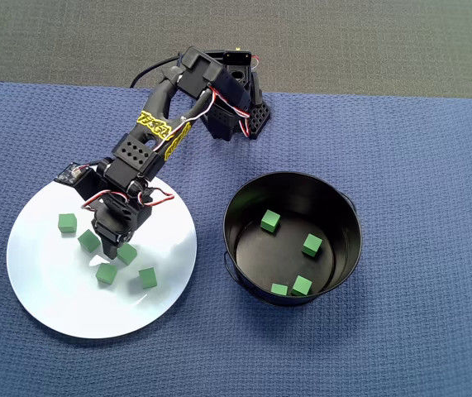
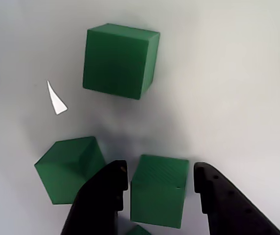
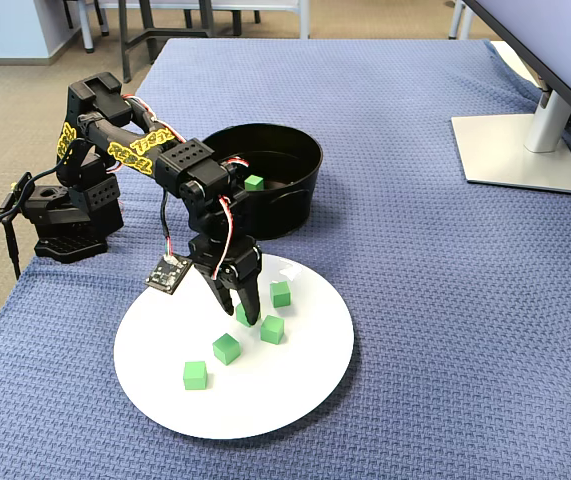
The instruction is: Pick up the green cubes from the white plate and place them in the black recipient
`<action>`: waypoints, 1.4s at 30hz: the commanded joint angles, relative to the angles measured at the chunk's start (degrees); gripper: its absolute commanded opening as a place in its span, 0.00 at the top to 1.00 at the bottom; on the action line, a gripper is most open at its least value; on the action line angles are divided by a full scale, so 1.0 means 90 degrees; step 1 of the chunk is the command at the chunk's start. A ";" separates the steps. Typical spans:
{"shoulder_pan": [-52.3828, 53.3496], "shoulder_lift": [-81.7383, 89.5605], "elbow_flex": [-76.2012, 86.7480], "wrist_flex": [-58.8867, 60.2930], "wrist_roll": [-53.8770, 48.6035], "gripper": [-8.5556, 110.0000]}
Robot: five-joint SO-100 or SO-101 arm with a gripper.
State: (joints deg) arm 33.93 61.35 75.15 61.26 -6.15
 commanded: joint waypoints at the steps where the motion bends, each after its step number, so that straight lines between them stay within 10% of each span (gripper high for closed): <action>1: 0.0010 0.0107 -0.0391 -0.0146 0.0088 0.87; 19: 0.0020 0.0127 -0.0332 -0.0146 0.0078 0.92; 30: -0.0254 0.0068 -0.0293 -0.0020 -0.0439 0.72; 42: -0.0684 0.0068 0.0010 -0.0039 -0.1895 0.72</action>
State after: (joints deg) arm 29.71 61.35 75.41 61.26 -17.84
